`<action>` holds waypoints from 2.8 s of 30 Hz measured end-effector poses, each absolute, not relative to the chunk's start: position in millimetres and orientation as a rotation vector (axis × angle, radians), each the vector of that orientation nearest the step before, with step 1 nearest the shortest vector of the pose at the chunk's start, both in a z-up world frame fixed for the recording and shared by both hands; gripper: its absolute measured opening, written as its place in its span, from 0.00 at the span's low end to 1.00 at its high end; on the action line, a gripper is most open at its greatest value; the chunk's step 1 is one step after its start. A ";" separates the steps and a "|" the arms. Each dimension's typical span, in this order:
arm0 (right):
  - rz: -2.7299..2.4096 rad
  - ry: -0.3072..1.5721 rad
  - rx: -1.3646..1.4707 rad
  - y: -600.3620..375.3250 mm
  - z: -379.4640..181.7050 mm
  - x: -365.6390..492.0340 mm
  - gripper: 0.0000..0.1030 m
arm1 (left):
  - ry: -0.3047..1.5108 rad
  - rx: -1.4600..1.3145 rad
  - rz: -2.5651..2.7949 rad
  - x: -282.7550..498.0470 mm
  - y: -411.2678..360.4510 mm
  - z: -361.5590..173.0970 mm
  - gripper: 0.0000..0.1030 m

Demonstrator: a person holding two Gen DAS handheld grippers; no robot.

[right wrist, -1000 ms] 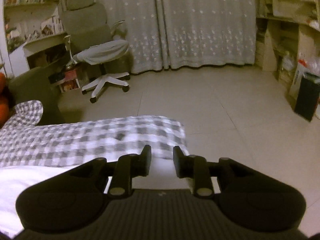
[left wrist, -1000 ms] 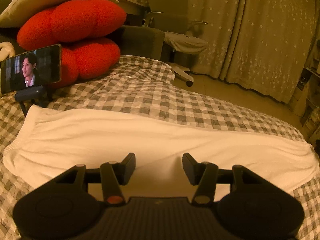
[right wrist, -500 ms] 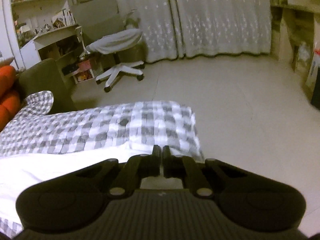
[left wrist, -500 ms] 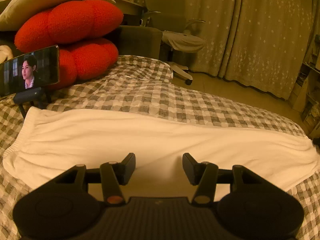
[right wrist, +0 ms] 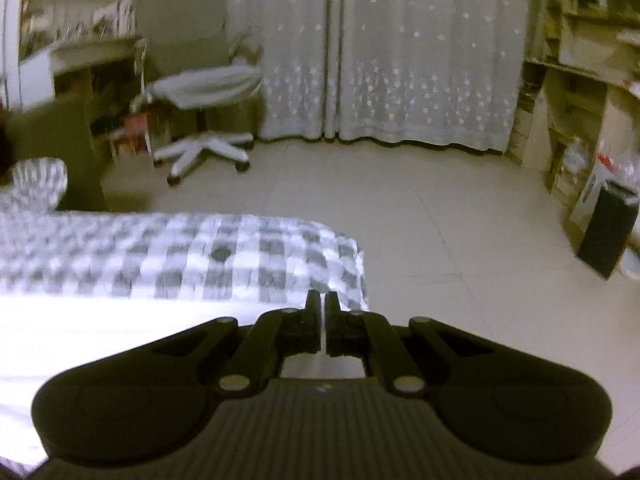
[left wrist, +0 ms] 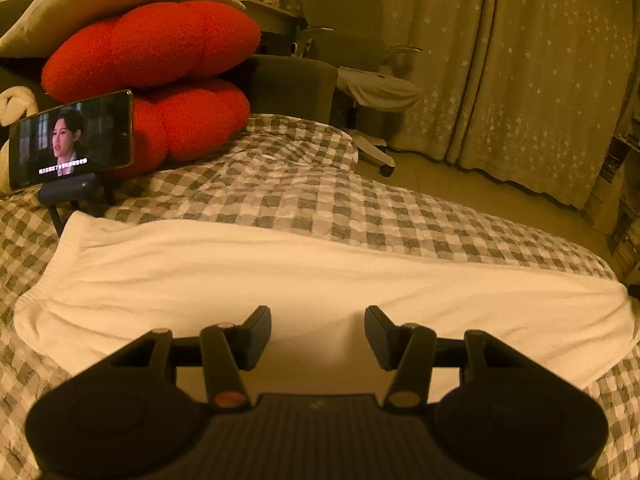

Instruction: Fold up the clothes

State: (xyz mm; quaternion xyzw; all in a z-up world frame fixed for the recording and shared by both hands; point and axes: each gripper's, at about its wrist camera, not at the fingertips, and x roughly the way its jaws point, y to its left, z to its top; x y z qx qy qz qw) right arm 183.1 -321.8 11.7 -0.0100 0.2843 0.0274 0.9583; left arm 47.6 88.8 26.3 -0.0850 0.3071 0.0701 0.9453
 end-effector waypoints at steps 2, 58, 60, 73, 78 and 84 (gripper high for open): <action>0.065 0.582 0.027 -326.2 18.3 175.3 0.09 | 0.623 -0.169 0.130 45.8 87.7 27.3 0.52; 0.259 0.775 0.065 -243.0 35.2 91.1 0.45 | 0.688 0.161 -0.099 -16.2 67.2 21.9 0.07; 0.253 0.778 0.074 -245.5 34.3 92.0 0.45 | 0.701 0.107 -0.115 -14.7 76.3 23.5 0.06; 0.384 0.795 -0.018 -223.4 35.1 82.6 0.46 | 0.730 -0.056 -0.173 -14.9 95.6 28.2 0.05; 0.385 0.790 -0.021 -222.5 34.4 83.3 0.46 | 0.737 -0.038 -0.196 -15.6 92.4 28.1 0.23; 0.367 0.777 -0.027 -219.7 34.9 84.0 0.46 | 0.731 0.012 -0.182 -14.8 82.7 26.7 0.25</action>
